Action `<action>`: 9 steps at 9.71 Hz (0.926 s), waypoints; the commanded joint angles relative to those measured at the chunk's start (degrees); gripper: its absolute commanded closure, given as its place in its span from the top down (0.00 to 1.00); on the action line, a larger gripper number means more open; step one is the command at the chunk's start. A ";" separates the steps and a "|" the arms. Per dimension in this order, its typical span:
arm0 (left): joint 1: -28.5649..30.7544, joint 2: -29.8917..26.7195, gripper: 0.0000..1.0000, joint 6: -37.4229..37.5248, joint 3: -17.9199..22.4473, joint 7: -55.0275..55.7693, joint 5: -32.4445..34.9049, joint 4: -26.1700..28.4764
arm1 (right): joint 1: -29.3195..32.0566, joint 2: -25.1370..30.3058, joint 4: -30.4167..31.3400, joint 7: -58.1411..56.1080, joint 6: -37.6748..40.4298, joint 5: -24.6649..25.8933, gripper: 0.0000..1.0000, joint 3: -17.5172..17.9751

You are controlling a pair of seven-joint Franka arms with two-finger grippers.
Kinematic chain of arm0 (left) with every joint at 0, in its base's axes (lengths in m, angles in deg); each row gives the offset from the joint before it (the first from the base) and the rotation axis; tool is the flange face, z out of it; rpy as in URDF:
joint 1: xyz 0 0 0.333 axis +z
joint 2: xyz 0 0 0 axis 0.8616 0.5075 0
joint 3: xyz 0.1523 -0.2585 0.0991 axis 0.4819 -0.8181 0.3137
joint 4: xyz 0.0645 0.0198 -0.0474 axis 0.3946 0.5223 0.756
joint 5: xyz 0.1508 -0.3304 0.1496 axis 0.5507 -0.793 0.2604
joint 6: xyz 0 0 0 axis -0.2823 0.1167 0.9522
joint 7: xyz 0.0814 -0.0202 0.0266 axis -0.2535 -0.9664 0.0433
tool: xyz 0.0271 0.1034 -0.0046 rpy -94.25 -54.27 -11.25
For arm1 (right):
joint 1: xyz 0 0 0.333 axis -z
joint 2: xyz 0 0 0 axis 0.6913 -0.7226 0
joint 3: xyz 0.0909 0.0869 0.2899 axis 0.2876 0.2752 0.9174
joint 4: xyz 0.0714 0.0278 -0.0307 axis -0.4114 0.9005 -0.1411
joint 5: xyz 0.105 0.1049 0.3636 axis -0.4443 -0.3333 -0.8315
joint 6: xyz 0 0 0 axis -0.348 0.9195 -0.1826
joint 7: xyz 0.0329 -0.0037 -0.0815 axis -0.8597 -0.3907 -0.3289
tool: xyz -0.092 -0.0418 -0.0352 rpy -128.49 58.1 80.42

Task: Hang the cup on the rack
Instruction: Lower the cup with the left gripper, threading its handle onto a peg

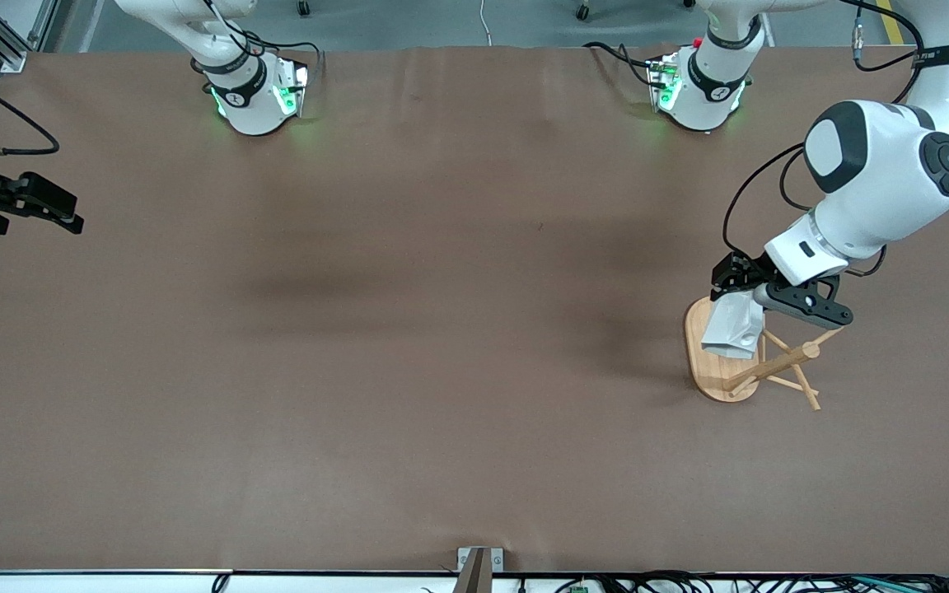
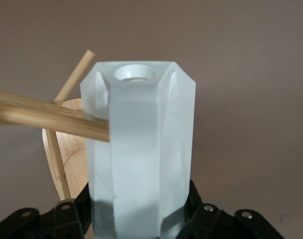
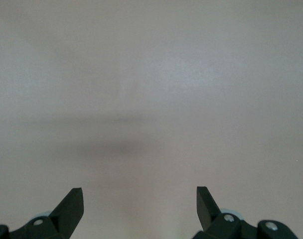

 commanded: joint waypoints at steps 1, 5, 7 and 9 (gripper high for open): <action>0.06 1.63 0.24 -1.09 0.42 -3.27 -1.08 0.52 | 0.27 1.18 1.06 -0.72 -0.52 0.22 1.00 0.13; 0.06 2.51 0.25 -1.09 1.92 -5.38 -1.08 -0.80 | 0.44 1.10 0.97 -0.80 -0.51 0.22 1.00 0.13; 0.06 3.39 0.25 -1.09 2.70 -5.91 -1.17 -0.97 | 0.44 1.09 0.97 -0.80 -0.52 0.22 1.00 0.13; 0.06 4.53 0.25 -1.09 2.80 -6.79 -1.17 -1.94 | 0.27 1.01 0.97 -0.72 -0.60 0.22 1.00 0.13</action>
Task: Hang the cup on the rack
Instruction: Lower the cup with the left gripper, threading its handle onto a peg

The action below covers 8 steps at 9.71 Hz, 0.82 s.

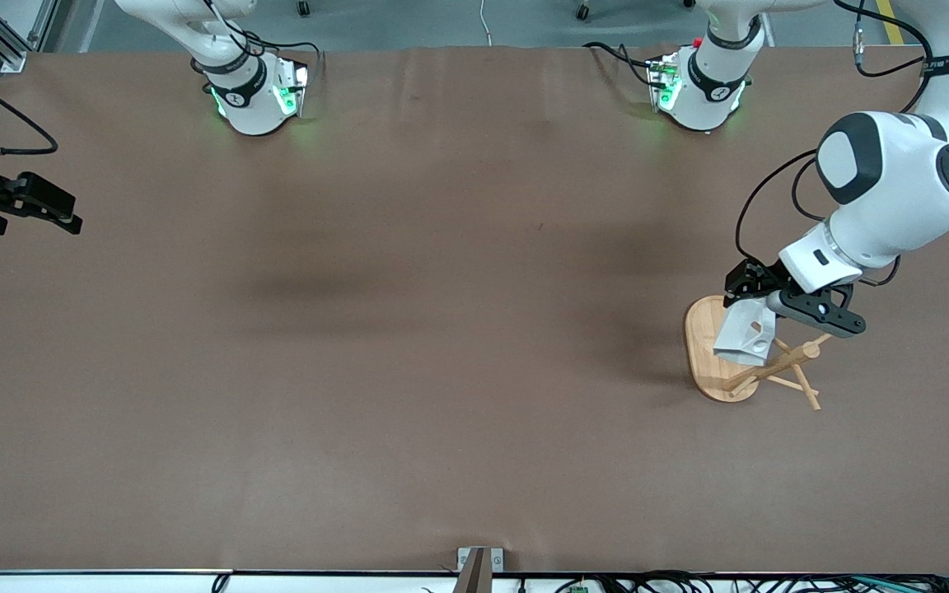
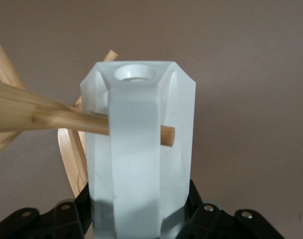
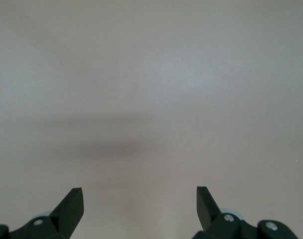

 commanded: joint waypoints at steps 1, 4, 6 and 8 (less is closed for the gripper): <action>0.04 3.35 0.25 -0.66 0.22 -3.53 -1.48 -1.50 | 0.49 1.09 0.97 -0.73 -0.44 0.13 1.00 0.21; 0.04 4.58 0.28 -0.66 1.62 -3.98 -1.49 -2.90 | 0.49 1.00 0.97 -0.73 -0.53 0.22 1.00 0.21; 0.04 5.12 0.37 -0.66 1.71 -4.07 -1.49 -3.52 | 0.49 1.00 0.97 -0.73 -0.53 0.13 1.00 0.21; 0.04 4.77 1.00 -0.57 1.71 -3.98 -1.49 -3.70 | 0.49 1.00 0.97 -0.64 -0.53 0.13 1.00 0.21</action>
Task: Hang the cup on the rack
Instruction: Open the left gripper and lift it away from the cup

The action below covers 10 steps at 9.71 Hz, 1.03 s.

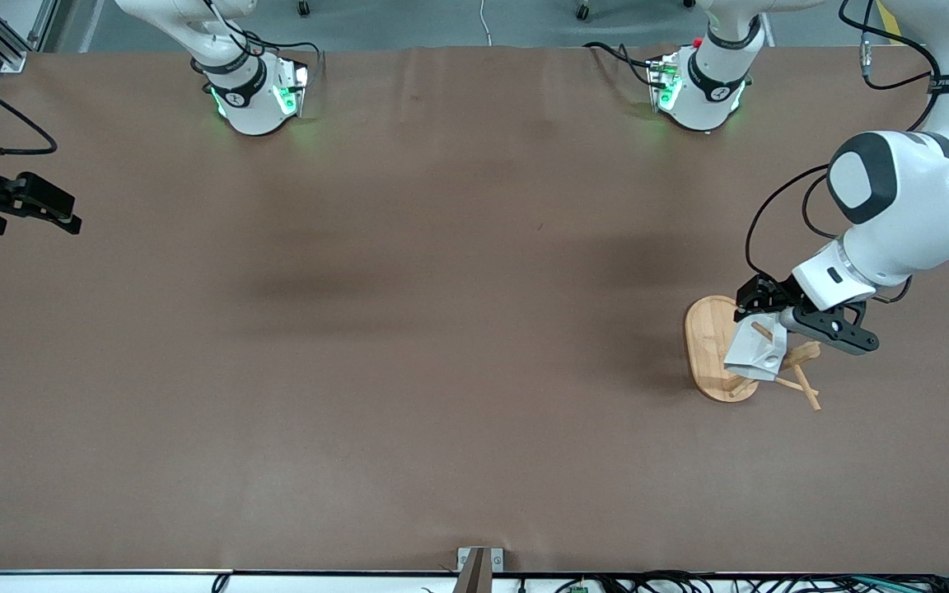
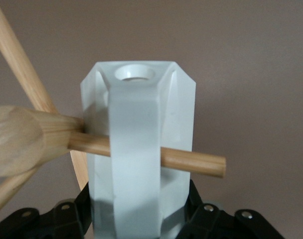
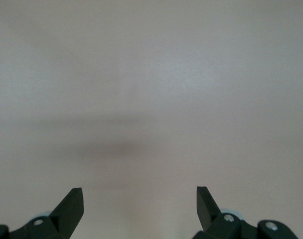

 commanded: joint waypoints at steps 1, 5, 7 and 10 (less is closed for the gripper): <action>-0.06 1.22 1.00 -0.46 0.14 -1.34 -1.14 -0.47 | 0.45 1.00 0.97 -0.72 -0.52 0.13 1.00 0.25; -0.24 -1.85 1.00 4.19 0.14 0.33 -0.97 -2.49 | 0.45 1.00 0.88 -0.72 -0.52 0.13 1.00 0.25; -0.24 -3.25 1.00 8.84 0.14 2.17 -0.62 -4.42 | 0.45 1.00 0.88 -0.72 -0.52 0.13 1.00 0.25; -0.33 -7.47 1.00 12.72 0.14 2.88 -0.35 -4.69 | 0.45 1.00 0.88 -0.72 -0.43 0.13 1.00 0.25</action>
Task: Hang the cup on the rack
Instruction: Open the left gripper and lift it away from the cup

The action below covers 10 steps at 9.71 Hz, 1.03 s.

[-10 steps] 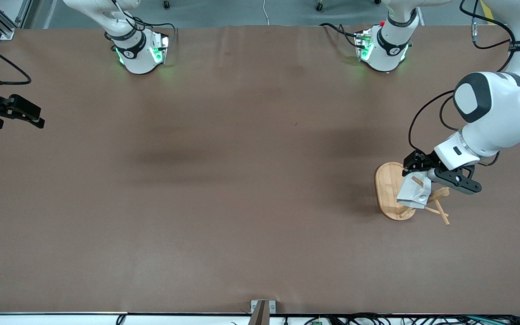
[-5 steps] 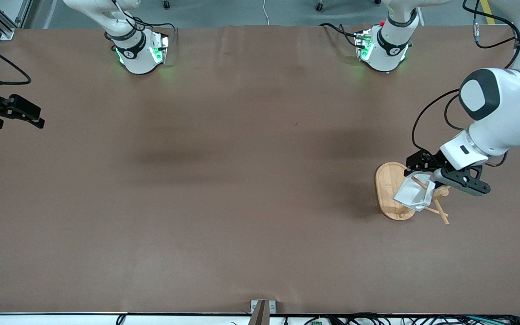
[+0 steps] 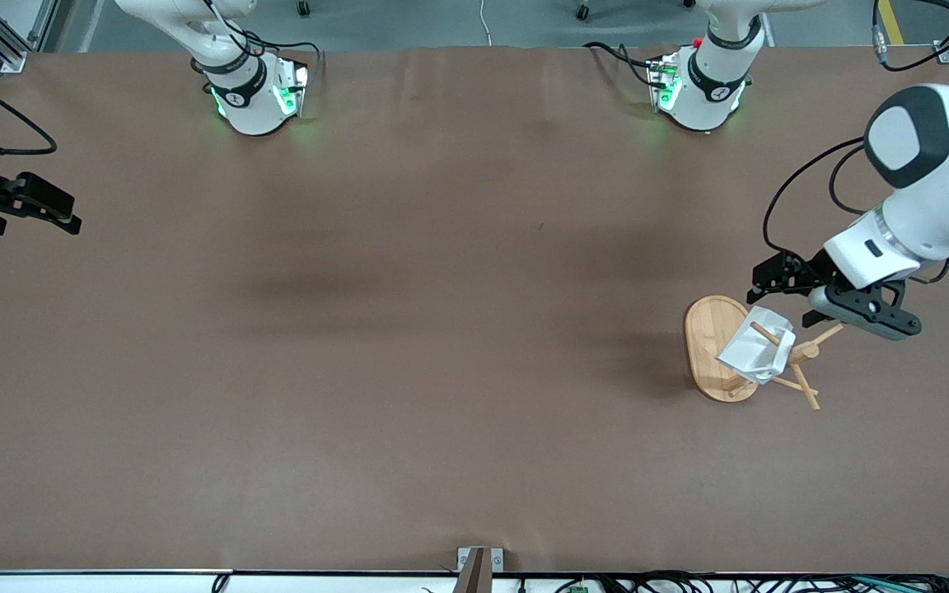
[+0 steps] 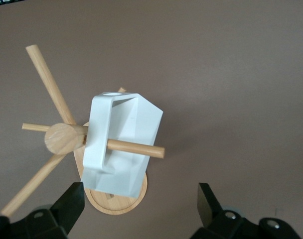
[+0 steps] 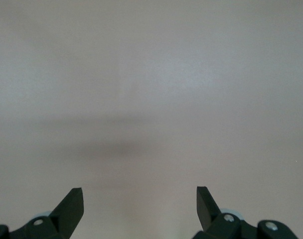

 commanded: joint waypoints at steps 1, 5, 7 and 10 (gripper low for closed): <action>-0.16 -3.28 1.00 3.90 0.34 0.46 0.50 0.91 | 0.44 1.00 0.89 -0.71 -0.37 0.13 1.00 0.26; -1.57 -8.03 1.00 19.63 0.42 11.26 5.86 -6.47 | 0.44 1.00 0.80 -0.71 -0.37 0.13 1.00 0.26; -3.76 -9.54 1.00 23.15 0.34 16.53 13.74 -9.97 | 0.44 1.00 0.80 -0.71 -0.37 0.13 1.00 0.26; -7.53 -8.75 1.00 27.47 4.19 15.93 14.92 -15.87 | 0.44 1.00 0.80 -0.71 -0.37 0.13 1.00 0.26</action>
